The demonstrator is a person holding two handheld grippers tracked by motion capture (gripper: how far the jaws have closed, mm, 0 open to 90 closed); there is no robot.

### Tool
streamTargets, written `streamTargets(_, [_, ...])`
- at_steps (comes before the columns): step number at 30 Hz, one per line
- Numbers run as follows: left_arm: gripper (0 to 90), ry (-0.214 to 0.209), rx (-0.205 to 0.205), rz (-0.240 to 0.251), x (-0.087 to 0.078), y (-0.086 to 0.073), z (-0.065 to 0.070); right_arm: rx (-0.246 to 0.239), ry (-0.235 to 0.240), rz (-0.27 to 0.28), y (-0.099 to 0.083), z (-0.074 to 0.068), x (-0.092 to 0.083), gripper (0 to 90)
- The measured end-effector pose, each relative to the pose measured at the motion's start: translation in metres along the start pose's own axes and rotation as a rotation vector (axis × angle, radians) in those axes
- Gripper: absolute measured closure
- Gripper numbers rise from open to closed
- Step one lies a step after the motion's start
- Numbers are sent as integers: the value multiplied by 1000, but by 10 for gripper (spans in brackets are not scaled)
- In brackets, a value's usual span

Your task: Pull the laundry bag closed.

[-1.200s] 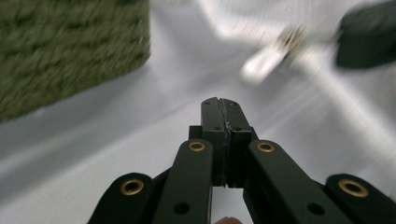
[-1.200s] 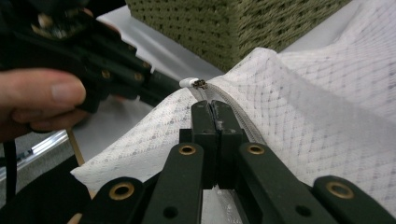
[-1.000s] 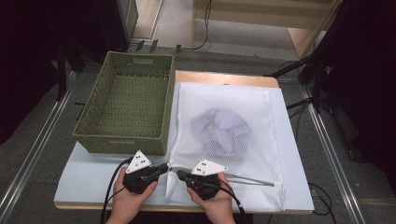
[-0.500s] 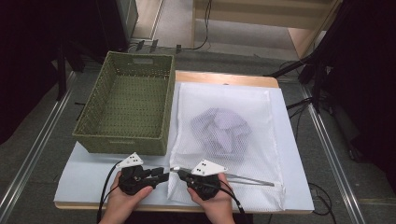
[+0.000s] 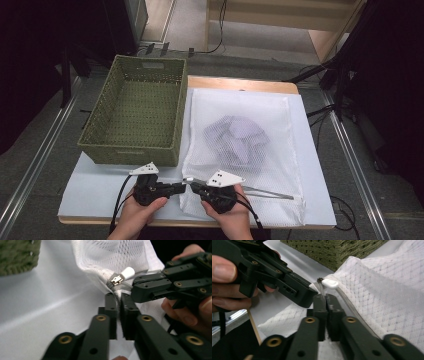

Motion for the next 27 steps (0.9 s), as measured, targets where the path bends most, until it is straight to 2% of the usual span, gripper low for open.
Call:
streamTargets(3, [891, 61, 90, 20, -2, 0, 3, 46, 22, 34, 3, 3, -2, 688])
streamTargets(5, [893, 84, 129, 33, -2, 1, 5, 91, 43, 39, 4, 4, -2, 632])
streamTargets(7, [894, 131, 195, 32, -1, -1, 6, 133, 73, 36, 4, 4, 0, 627])
streamTargets(10, [894, 179, 275, 29, 2, -3, 9, 183, 117, 70, 8, 3, 1, 632])
streamTargets(13, [894, 202, 317, 30, 3, -5, 11, 226, 147, 98, 13, 2, -1, 701])
streamTargets(14, [894, 208, 325, 27, 3, -5, 11, 227, 150, 99, 13, 2, -2, 729])
streamTargets(17, [894, 205, 330, 30, 3, -5, 12, 228, 142, 90, 13, 3, -2, 847])
streamTargets(18, [894, 205, 327, 26, 3, -5, 12, 227, 146, 92, 13, 3, -3, 860])
streamTargets(23, [898, 145, 248, 38, 0, -4, 12, 206, 134, 100, 14, 2, -5, 879])
streamTargets(27, [877, 116, 205, 30, 0, -5, 11, 192, 126, 100, 13, 1, -5, 880])
Point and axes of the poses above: each handheld gripper's, and its own axes: x roughly forward along the jaws, y roughly out of its top, z roughly to its right, the point moved 10 cm from there along x, roughly forward along the jaws, and after that the axes turned 9 degrees about -x, right-handed, at the moved point
